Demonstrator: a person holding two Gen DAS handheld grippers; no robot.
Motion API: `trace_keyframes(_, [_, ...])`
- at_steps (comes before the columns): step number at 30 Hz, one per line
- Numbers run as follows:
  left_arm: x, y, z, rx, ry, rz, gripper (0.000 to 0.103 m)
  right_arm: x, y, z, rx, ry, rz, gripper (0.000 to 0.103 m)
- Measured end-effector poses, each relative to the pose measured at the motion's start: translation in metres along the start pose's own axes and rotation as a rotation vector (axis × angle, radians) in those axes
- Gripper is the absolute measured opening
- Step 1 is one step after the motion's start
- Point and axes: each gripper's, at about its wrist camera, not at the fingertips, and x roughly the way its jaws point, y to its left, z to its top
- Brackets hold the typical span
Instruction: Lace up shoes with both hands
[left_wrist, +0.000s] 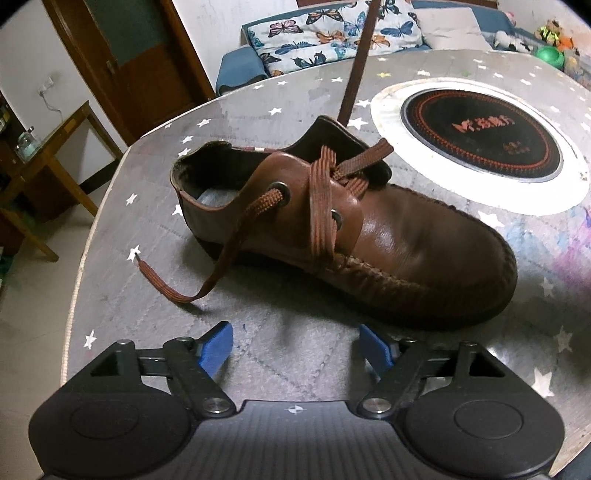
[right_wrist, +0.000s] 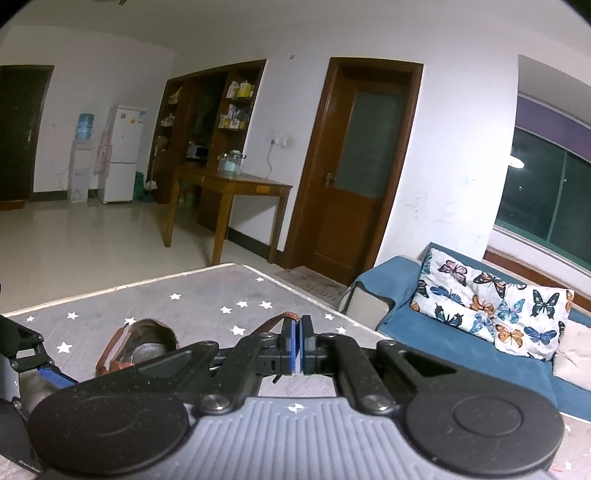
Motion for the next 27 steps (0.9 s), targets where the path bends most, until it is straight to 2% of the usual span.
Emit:
trace_keyframes(9, [0.002,-0.003,0.000,0.011,0.016,0.007,0.084,-0.002,-0.008,0.005,0.005,-0.027,-0.027,0.001])
trace_keyframes(27, [0.005,-0.004,0.002,0.018,0.025,0.007,0.088,-0.011,-0.024,0.015,0.002,-0.090,-0.102,0.001])
